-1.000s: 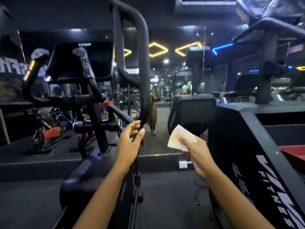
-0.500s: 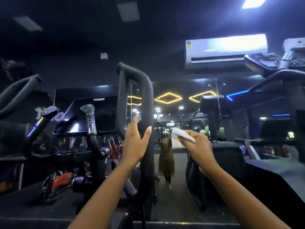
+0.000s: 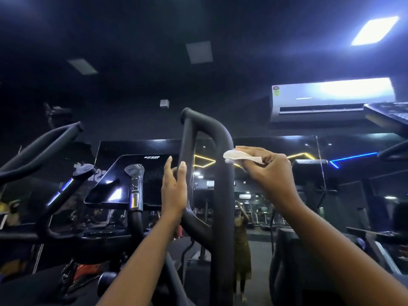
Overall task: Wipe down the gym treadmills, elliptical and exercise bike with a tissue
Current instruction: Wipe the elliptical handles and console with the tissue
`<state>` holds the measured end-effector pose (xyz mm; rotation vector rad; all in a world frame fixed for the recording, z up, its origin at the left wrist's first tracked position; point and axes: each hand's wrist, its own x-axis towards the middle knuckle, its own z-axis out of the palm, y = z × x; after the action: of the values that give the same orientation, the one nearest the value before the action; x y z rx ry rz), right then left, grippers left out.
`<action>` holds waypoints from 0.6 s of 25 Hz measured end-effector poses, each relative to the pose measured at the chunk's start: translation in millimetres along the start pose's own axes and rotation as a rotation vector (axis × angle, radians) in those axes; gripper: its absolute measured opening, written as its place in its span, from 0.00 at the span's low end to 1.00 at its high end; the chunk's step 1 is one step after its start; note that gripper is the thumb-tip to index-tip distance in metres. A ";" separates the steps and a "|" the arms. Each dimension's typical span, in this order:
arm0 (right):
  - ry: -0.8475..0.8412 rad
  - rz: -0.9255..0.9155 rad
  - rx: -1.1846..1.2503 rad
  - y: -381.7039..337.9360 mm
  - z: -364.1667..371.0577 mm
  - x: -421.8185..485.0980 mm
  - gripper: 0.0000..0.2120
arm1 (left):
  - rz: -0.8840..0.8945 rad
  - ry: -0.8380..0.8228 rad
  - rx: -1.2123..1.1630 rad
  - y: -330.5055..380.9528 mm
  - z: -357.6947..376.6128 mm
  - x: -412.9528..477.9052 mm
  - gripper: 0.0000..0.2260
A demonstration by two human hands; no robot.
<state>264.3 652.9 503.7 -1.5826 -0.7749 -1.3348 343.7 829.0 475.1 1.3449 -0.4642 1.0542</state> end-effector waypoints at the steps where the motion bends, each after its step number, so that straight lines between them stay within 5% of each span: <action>1: -0.017 -0.019 -0.005 -5.3 7.0 4.7 0.09 | -0.064 -0.017 -0.140 -4.2 -3.9 9.3 0.26; 6: -0.072 -0.048 -0.064 -9.0 49.1 29.3 0.08 | -0.151 -0.235 -0.471 -18.9 -12.0 9.0 0.31; 12: -0.073 -0.248 -0.317 9.4 98.1 68.5 0.12 | -0.124 -0.277 -0.648 -32.5 -6.4 6.3 0.33; 15: -0.010 -0.209 -0.358 10.7 112.8 91.0 0.13 | -0.119 -0.283 -0.639 -36.0 -5.1 5.2 0.31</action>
<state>340.1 743.9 588.0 -1.8238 -0.7534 -1.6919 374.4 839.7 458.1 0.9288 -0.8392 0.5417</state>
